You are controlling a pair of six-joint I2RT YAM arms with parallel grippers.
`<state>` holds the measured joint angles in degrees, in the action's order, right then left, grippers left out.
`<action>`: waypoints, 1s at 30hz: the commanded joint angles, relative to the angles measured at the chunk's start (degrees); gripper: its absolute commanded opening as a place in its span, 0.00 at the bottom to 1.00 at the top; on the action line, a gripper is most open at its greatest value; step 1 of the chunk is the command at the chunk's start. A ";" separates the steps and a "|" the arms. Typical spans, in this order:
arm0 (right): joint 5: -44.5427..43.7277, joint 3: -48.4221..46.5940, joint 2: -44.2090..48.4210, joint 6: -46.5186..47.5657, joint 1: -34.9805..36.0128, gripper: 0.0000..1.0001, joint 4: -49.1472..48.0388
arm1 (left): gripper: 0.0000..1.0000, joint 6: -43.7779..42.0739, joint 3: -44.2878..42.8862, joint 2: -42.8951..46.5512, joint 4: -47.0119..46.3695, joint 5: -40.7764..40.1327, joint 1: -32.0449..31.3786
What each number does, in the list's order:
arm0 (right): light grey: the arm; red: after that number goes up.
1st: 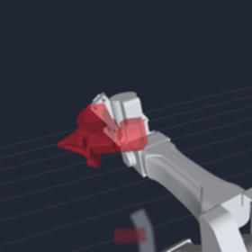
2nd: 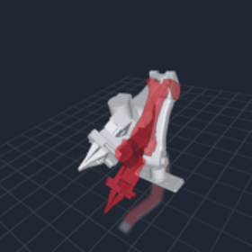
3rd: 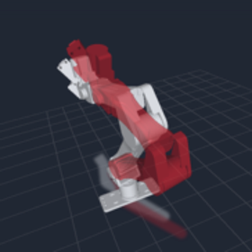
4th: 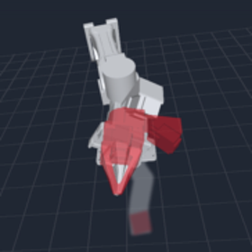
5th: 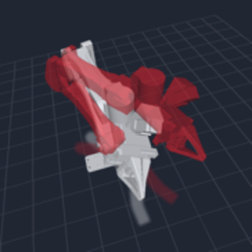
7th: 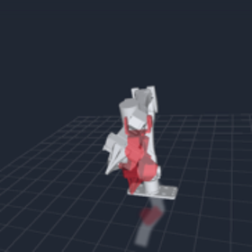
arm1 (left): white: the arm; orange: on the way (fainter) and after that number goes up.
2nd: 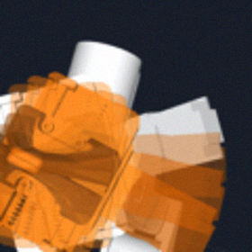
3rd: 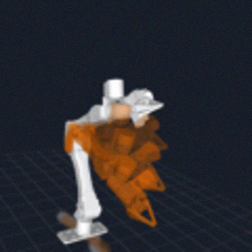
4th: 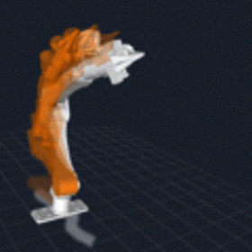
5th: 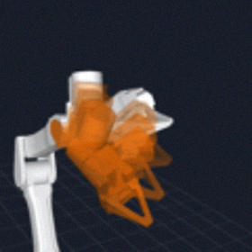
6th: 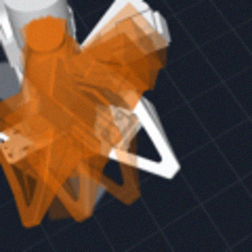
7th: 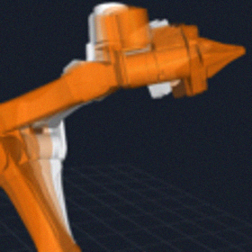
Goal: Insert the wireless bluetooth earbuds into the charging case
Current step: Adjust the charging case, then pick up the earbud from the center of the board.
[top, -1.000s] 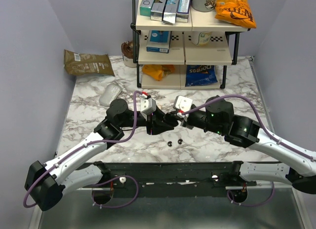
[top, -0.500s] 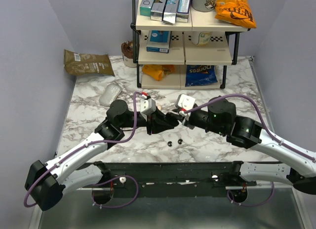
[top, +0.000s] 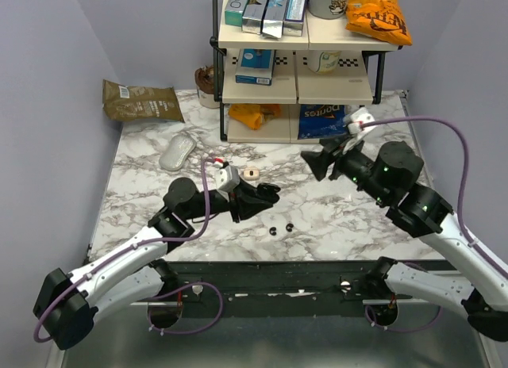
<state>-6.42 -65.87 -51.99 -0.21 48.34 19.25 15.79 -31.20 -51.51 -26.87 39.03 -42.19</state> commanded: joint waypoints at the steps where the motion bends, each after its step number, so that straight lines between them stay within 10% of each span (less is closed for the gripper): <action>1: 4.39 7.67 0.40 -15.24 -6.50 0.66 1.31 | 0.00 0.73 5.61 6.93 -7.30 -14.57 -1.75; 11: 16.00 31.84 -5.05 -24.22 -5.98 0.53 -6.41 | 0.00 -2.26 14.32 18.98 -3.89 -31.37 -8.86; 30: 13.36 30.62 -22.28 -27.74 -0.61 0.55 -15.19 | 0.00 -0.76 15.64 24.52 0.42 -38.14 -11.94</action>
<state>7.14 -34.54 -72.97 -25.98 47.46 8.16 14.66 -15.94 -27.73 -27.33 2.96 -53.76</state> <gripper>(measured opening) 0.547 0.369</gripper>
